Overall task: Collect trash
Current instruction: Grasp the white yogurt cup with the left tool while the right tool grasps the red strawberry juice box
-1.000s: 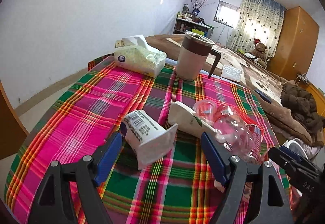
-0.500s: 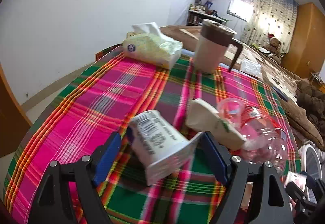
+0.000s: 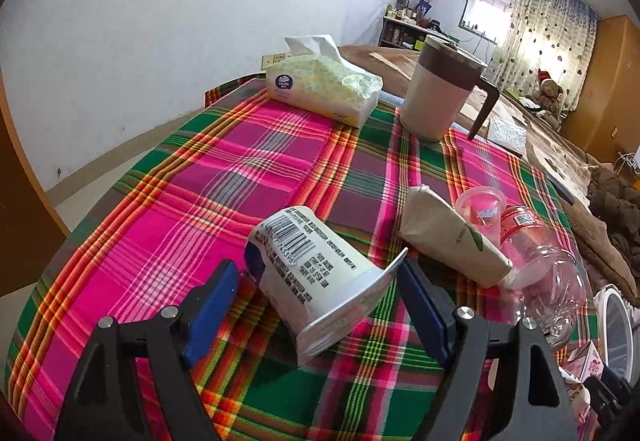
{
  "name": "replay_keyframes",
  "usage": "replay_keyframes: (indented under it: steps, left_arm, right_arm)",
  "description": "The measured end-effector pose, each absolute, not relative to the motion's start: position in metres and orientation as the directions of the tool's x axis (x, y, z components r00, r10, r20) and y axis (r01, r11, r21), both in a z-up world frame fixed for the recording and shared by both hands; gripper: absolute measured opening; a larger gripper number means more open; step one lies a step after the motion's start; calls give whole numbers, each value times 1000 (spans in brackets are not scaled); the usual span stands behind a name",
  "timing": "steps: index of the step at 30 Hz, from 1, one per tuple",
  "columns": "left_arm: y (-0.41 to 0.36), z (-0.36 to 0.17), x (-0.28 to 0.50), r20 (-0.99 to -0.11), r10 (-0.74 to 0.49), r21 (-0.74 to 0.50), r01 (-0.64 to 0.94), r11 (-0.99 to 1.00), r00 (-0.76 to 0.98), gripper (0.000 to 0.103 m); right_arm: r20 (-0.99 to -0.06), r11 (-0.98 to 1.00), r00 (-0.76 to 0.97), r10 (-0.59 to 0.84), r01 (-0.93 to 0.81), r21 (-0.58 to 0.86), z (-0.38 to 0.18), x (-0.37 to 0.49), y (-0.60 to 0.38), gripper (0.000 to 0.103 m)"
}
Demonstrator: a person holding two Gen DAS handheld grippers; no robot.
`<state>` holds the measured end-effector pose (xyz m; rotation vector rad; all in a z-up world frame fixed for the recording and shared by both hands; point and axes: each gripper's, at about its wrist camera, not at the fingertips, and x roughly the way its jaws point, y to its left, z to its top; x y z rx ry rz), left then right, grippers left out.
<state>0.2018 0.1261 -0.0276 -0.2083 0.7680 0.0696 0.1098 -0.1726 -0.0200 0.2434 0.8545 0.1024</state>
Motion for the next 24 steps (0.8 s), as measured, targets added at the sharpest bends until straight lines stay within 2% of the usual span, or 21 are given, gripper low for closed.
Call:
replay_keyframes:
  steps: [6, 10, 14, 19, 21, 23, 24]
  left_arm:
    - [125, -25, 200, -693, -22, -166, -130, 977, 720, 83]
    - [125, -23, 200, -690, -21, -159, -123, 979, 723, 83]
    - [128, -28, 204, -702, -19, -158, -130, 979, 712, 83]
    - [128, -33, 206, -712, -10, -143, -131, 981, 702, 83]
    - [126, -35, 208, -717, -12, -141, -127, 982, 697, 83]
    - [125, -34, 209, -712, -17, -147, -125, 981, 702, 83]
    - [125, -33, 209, -710, -23, -155, -124, 980, 703, 83]
  right_arm:
    - [-723, 923, 633, 277, 34, 384, -29, 115, -166, 72]
    - [-730, 955, 644, 228, -2, 297, -26, 124, -145, 74]
    - [-727, 949, 644, 237, 6, 314, -32, 137, -142, 74]
    - [-737, 975, 656, 160, 13, 223, -37, 136, -141, 73]
    - [-729, 977, 668, 147, 19, 214, -35, 132, -144, 71]
    - [-726, 976, 674, 135, 35, 214, -34, 130, -148, 58]
    - [-725, 976, 677, 130, 43, 215, -34, 129, -151, 58]
